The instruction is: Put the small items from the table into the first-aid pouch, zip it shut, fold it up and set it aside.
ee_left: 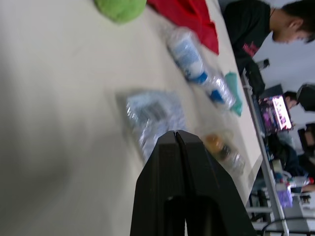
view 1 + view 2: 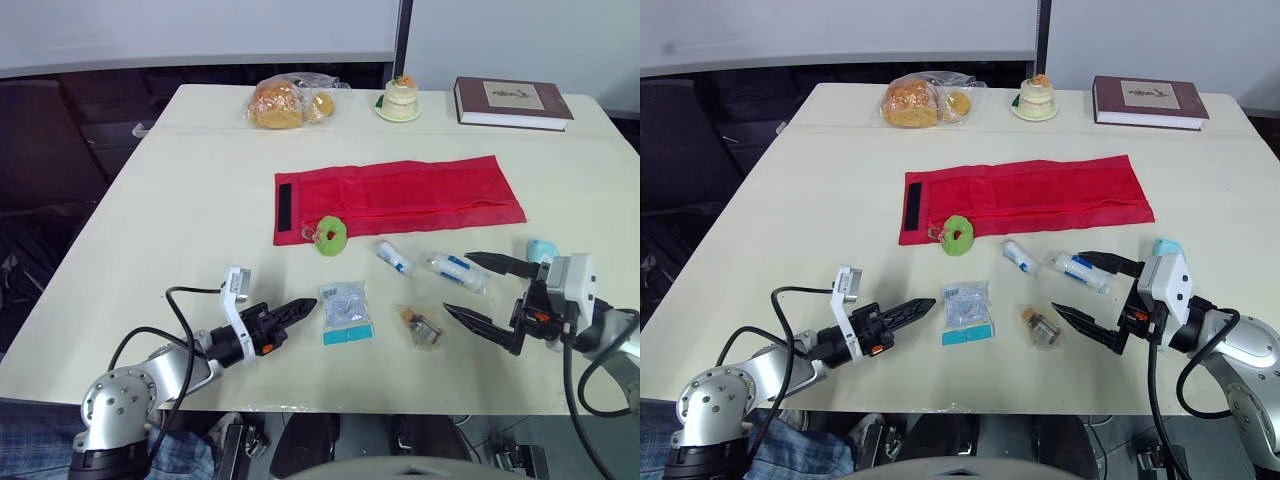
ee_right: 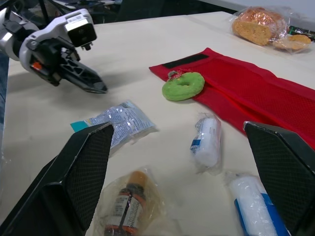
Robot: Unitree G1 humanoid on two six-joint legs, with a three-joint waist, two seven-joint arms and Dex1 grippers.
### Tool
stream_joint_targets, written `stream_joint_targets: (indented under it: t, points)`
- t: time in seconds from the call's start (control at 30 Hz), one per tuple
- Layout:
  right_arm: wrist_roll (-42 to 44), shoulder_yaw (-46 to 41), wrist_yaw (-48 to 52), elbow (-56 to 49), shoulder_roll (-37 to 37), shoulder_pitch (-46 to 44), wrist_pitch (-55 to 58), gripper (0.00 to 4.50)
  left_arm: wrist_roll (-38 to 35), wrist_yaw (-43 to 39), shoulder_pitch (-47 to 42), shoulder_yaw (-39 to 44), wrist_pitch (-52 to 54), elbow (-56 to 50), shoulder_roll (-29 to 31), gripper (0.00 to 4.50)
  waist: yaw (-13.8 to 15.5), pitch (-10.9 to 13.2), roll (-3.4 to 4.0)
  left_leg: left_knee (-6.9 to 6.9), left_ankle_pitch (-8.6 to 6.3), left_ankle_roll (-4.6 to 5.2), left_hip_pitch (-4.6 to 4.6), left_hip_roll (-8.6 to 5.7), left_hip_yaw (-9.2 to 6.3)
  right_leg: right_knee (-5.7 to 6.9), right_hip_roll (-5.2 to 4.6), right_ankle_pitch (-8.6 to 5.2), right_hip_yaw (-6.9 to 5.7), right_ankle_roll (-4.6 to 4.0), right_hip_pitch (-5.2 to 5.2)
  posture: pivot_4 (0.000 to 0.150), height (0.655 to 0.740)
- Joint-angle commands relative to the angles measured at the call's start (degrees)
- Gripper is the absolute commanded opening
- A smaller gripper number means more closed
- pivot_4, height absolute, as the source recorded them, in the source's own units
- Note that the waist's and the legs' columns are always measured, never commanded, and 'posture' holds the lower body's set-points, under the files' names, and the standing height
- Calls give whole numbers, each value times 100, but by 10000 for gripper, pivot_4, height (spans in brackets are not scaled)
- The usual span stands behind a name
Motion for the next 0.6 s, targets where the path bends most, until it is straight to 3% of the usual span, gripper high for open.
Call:
stream_joint_targets:
  t: [0.03,0.13,0.23,0.5,0.6]
  points:
    - [120,-91,47,-161,30,-50,-137,45000,-245,160,-107,-80,121,18,152,13941,2,0,0,0,0,0,-2,-1,-1,-1,0,0,1,0,0,1500,7400]
    - [206,-89,103,-232,2,-52,-106,45000,-204,558,-335,-377,272,308,69,23155,7,0,1,0,0,0,-4,-2,0,-4,-1,0,3,0,-1,1500,7400]
    - [300,-152,192,-270,-60,28,-70,45000,-292,703,-475,-580,366,488,-24,35738,7,-4,4,1,1,0,-5,-5,-5,-5,0,1,5,2,0,1500,7400]
    - [227,-178,173,-305,-98,67,-94,45000,-239,729,-954,-1065,551,1012,-412,35738,18,-13,11,6,4,1,-4,-17,-5,-3,1,1,15,2,3,1500,7400]
    - [246,-226,155,-340,-100,99,-88,45000,-177,615,-1096,-1162,608,1147,-509,27791,17,-13,10,6,4,1,-4,-18,-3,-4,1,1,19,2,3,1500,7400]
